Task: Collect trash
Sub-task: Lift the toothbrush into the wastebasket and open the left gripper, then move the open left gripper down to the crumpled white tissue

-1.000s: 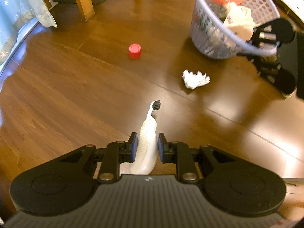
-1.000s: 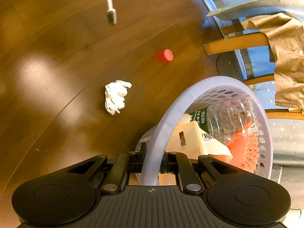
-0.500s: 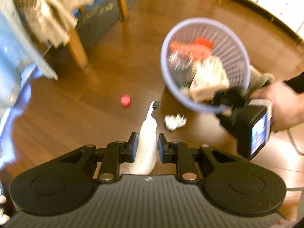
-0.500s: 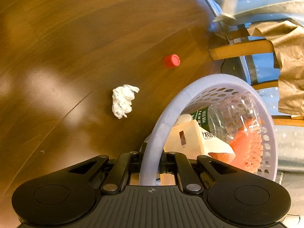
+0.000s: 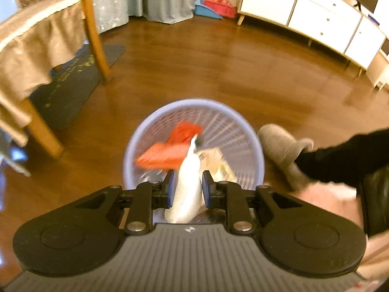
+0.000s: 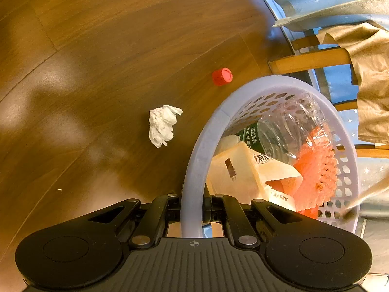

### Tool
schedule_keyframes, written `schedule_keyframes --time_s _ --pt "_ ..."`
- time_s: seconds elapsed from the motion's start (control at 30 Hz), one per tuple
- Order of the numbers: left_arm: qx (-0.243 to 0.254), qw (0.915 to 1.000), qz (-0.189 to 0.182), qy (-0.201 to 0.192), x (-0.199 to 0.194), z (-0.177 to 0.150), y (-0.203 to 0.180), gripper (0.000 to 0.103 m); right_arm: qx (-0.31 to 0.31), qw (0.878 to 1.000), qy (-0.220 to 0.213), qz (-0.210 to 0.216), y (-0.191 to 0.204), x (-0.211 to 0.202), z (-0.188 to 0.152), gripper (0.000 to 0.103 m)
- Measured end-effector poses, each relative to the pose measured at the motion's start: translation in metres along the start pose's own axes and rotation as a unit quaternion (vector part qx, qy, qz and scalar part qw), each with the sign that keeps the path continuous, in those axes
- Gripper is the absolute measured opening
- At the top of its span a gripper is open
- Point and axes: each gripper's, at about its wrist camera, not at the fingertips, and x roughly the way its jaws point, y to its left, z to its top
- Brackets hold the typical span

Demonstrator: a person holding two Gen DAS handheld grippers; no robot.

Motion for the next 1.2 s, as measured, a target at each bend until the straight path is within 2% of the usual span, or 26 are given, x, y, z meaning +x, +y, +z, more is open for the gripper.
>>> schedule_keyframes --time_s 0.07,0.3,0.5,0.57,0.77,0.87,0.93,1.03,1.2 --pt "-0.008 1.0 -0.004 -0.001 0.019 0.004 -0.003 0.027 0.005 1.0 0.0 0.002 -0.002 0.0 -0.001 0.003" --pt "-0.023 0.9997 0.003 -0.003 0.023 -0.011 0.014 0.027 0.011 1.0 -0.001 0.004 -0.006 0.001 -0.001 0.003" --pt "-0.072 0.997 0.028 -0.006 0.004 -0.042 0.048 0.028 0.016 1.0 -0.002 0.007 -0.01 0.003 -0.001 0.003" --pt "-0.088 0.9953 0.04 -0.007 -0.003 -0.054 0.057 0.031 0.019 1.0 -0.003 0.01 -0.012 0.002 -0.004 0.003" --pt "-0.138 0.987 0.082 0.002 -0.016 -0.096 0.078 0.032 0.028 0.999 -0.002 0.016 -0.021 0.004 -0.008 0.003" --pt "-0.169 0.9817 0.087 0.002 -0.021 -0.115 0.084 0.035 0.028 0.999 -0.003 0.015 -0.024 0.006 -0.006 0.003" --pt "-0.167 0.9816 0.093 0.004 -0.023 -0.122 0.085 0.036 0.025 1.0 -0.004 0.014 -0.022 0.006 -0.005 0.003" --pt "-0.173 0.9805 0.093 -0.003 -0.028 -0.128 0.088 0.042 0.026 1.0 -0.002 0.012 -0.021 0.007 -0.003 0.003" --pt "-0.179 0.9795 0.092 0.004 -0.025 -0.14 0.088 0.045 0.027 1.0 0.003 0.015 -0.02 0.007 -0.001 0.003"
